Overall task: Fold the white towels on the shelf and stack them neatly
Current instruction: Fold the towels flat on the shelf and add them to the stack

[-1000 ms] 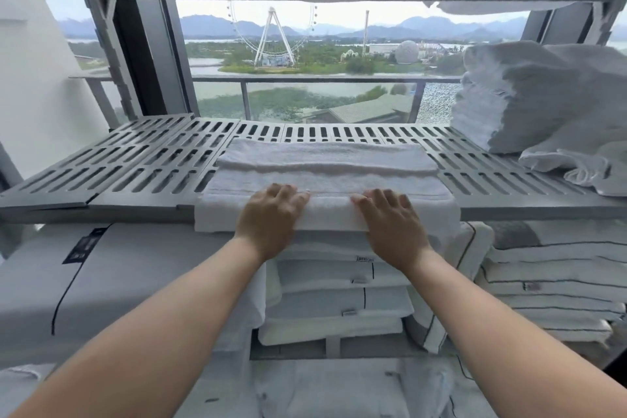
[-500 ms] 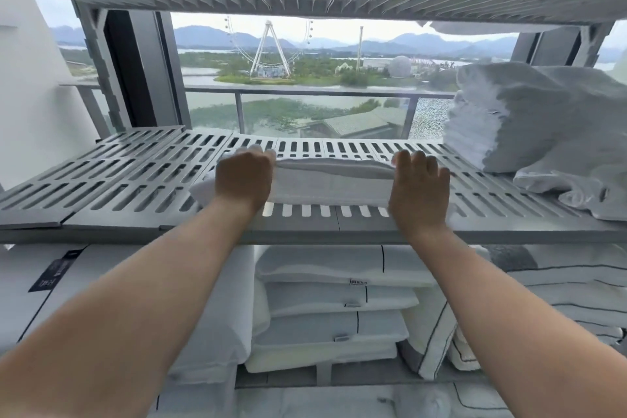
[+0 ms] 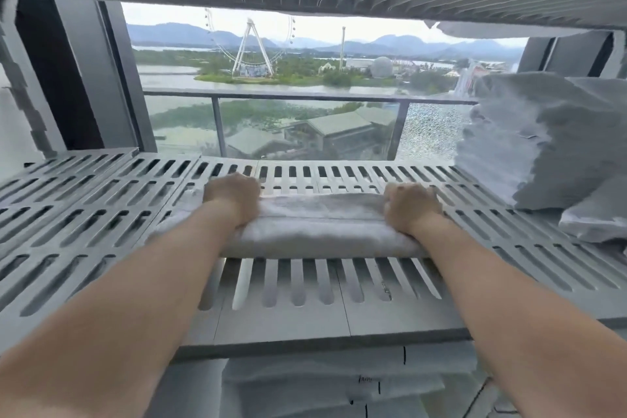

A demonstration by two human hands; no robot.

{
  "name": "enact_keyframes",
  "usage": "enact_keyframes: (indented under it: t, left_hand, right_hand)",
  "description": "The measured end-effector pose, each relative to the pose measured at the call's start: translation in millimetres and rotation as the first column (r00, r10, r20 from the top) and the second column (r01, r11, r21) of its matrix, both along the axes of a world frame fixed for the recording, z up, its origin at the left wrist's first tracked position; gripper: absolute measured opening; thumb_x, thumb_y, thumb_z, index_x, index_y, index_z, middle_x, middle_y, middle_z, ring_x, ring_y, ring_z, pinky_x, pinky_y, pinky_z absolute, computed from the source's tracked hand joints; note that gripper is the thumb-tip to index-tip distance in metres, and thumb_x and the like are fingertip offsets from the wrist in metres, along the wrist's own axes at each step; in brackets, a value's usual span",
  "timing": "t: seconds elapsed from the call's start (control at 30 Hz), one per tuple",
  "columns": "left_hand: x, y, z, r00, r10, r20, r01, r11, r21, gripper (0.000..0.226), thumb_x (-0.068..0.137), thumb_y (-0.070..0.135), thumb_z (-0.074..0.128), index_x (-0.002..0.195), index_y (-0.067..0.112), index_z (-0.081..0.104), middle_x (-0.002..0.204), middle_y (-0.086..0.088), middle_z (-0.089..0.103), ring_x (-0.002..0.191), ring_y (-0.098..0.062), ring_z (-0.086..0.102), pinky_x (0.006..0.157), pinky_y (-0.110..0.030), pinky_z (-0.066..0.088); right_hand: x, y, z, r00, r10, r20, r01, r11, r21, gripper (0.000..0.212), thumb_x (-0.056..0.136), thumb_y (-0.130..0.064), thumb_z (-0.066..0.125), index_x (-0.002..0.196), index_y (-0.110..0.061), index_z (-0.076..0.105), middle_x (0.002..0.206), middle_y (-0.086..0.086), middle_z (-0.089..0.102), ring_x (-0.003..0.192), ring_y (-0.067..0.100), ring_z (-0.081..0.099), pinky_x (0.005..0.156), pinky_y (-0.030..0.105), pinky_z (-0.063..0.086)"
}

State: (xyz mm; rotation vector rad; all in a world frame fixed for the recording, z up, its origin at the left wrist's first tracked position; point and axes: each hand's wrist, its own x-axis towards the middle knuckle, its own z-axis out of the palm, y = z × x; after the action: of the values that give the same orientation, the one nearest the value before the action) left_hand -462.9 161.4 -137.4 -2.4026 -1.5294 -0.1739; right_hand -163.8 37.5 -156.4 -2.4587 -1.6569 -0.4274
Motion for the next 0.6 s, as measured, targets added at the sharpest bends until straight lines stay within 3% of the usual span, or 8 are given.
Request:
enact_keyframes:
  t: [0.13, 0.2, 0.27, 0.33, 0.4, 0.47, 0.6]
  left_hand:
    - [8.0, 14.6, 4.4, 0.999, -0.033, 0.0, 0.033, 0.999, -0.039, 0.031, 0.089, 0.013, 0.048, 0.11, 0.027, 0.067, 0.117, 0.001, 0.067, 0.104, -0.024, 0.064, 0.081, -0.041, 0.055]
    - [18.7, 15.7, 8.6, 0.997, -0.075, -0.002, 0.075, 0.996, -0.054, 0.035, 0.085, 0.006, 0.05, 0.106, 0.027, 0.068, 0.113, 0.002, 0.067, 0.101, -0.023, 0.064, 0.081, -0.041, 0.057]
    - [35.5, 13.1, 8.9, 0.982, -0.166, 0.092, 0.175, 0.979, -0.107, 0.033, 0.087, 0.007, 0.049, 0.104, 0.029, 0.067, 0.111, 0.004, 0.066, 0.101, -0.02, 0.062, 0.086, -0.041, 0.056]
    - [54.7, 7.4, 5.4, 0.941, -0.25, 0.228, 0.291, 0.942, -0.169, 0.021, 0.092, 0.022, 0.048, 0.1, 0.03, 0.066, 0.107, 0.005, 0.066, 0.1, -0.018, 0.06, 0.089, -0.041, 0.054]
    - [67.4, 3.7, -0.9, 0.917, -0.317, 0.241, 0.356, 0.924, -0.139, 0.021, 0.095, 0.041, 0.048, 0.094, 0.027, 0.064, 0.099, 0.006, 0.065, 0.091, -0.017, 0.06, 0.084, -0.039, 0.054]
    - [69.7, 5.6, -11.8, 0.903, -0.374, 0.211, 0.395, 0.916, -0.067, 0.029, 0.097, 0.051, 0.049, 0.089, 0.026, 0.06, 0.091, 0.01, 0.061, 0.082, -0.014, 0.059, 0.078, -0.039, 0.055]
    - [64.9, 12.6, -22.6, 0.872, -0.41, 0.269, 0.431, 0.902, -0.023, 0.03, 0.097, 0.052, 0.052, 0.08, 0.027, 0.053, 0.082, 0.013, 0.054, 0.073, -0.011, 0.056, 0.073, -0.036, 0.055]
  right_hand:
    - [13.3, 17.0, 2.0, 0.996, -0.017, -0.091, 0.015, 1.0, -0.024, 0.024, 0.088, -0.02, 0.036, 0.098, -0.022, 0.058, 0.101, 0.005, 0.067, 0.093, 0.024, 0.057, 0.089, 0.044, 0.037]
    - [7.8, 26.3, 8.2, 0.99, -0.139, -0.01, 0.137, 0.985, -0.11, 0.031, 0.087, -0.016, 0.039, 0.11, -0.018, 0.059, 0.112, 0.009, 0.065, 0.106, 0.028, 0.056, 0.097, 0.049, 0.033]
    - [-5.1, 33.9, 12.8, 0.981, -0.173, 0.09, 0.18, 0.981, -0.07, 0.033, 0.085, -0.013, 0.043, 0.113, -0.013, 0.06, 0.113, 0.011, 0.064, 0.107, 0.031, 0.056, 0.096, 0.049, 0.037]
    - [-16.5, 40.2, 9.6, 0.996, 0.014, 0.094, -0.022, 0.996, 0.086, 0.026, 0.087, -0.016, 0.046, 0.103, -0.012, 0.066, 0.101, 0.009, 0.067, 0.093, 0.028, 0.061, 0.086, 0.041, 0.048]
    - [-24.2, 41.9, 1.2, 0.971, 0.235, -0.041, -0.225, 0.961, 0.162, 0.022, 0.091, -0.021, 0.047, 0.096, -0.016, 0.068, 0.095, 0.005, 0.069, 0.086, 0.025, 0.063, 0.077, 0.035, 0.052]
    - [-22.7, 43.2, -3.8, 0.948, 0.268, -0.172, -0.247, 0.96, 0.133, 0.02, 0.093, -0.03, 0.048, 0.091, -0.019, 0.064, 0.092, 0.003, 0.065, 0.089, 0.025, 0.062, 0.076, 0.034, 0.05]
    - [-1.4, 43.4, -8.2, 0.96, 0.215, -0.178, -0.202, 0.975, 0.087, 0.037, 0.095, -0.051, 0.048, 0.092, -0.017, 0.062, 0.093, 0.005, 0.065, 0.091, 0.025, 0.061, 0.078, 0.036, 0.049]
